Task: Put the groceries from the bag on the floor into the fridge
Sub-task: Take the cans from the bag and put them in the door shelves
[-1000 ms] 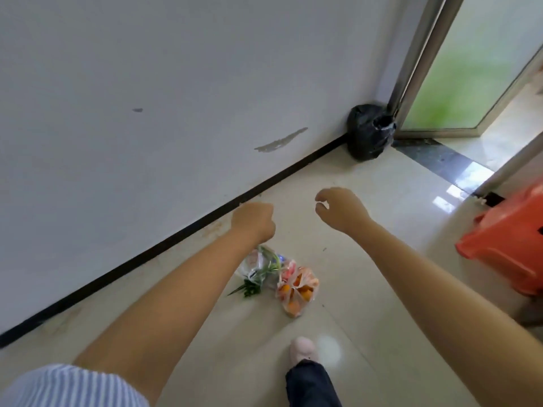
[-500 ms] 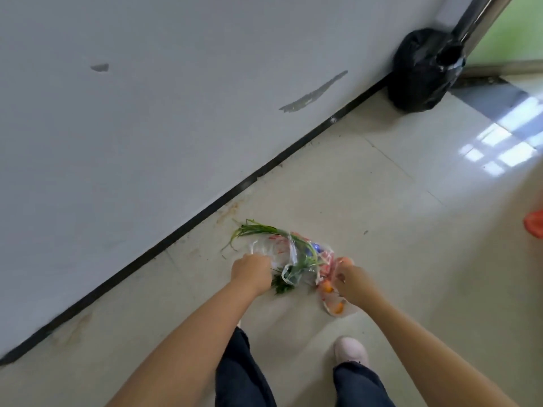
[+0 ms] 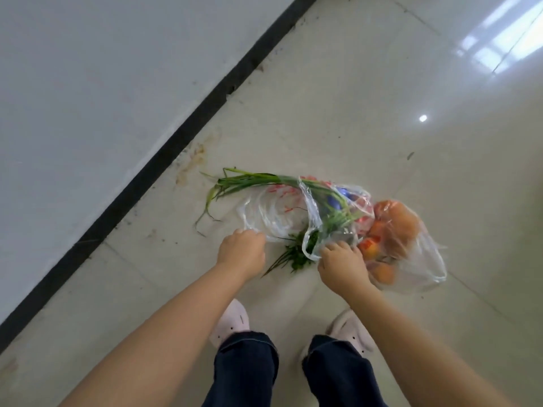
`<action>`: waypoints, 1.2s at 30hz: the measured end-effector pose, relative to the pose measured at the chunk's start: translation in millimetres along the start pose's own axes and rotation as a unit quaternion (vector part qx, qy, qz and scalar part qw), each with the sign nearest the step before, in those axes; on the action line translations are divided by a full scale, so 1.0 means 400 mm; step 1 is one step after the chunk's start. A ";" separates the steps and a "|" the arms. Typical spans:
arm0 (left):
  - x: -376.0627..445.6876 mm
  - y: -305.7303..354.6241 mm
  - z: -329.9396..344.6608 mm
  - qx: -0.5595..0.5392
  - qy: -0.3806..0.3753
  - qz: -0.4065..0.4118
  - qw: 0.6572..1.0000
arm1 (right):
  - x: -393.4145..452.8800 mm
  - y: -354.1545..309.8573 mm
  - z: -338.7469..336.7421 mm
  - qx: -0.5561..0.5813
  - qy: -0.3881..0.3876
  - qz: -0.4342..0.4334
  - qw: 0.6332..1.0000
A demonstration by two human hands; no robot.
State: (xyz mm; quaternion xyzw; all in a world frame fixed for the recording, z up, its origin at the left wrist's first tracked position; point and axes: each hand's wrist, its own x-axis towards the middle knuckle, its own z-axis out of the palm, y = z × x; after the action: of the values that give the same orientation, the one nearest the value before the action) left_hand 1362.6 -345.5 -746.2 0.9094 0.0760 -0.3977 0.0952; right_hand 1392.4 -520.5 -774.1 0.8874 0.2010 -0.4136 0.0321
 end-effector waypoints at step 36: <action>0.614 0.384 0.272 0.278 0.128 0.301 0.903 | 0.308 0.470 0.168 -0.160 0.098 -0.063 0.980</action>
State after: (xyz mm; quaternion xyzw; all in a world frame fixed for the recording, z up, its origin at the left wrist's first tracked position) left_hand 1483.3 -504.8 -982.4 0.9217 -0.3032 -0.2352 -0.0570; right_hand 1487.2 -667.2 -930.7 0.8925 0.3223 -0.2886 0.1276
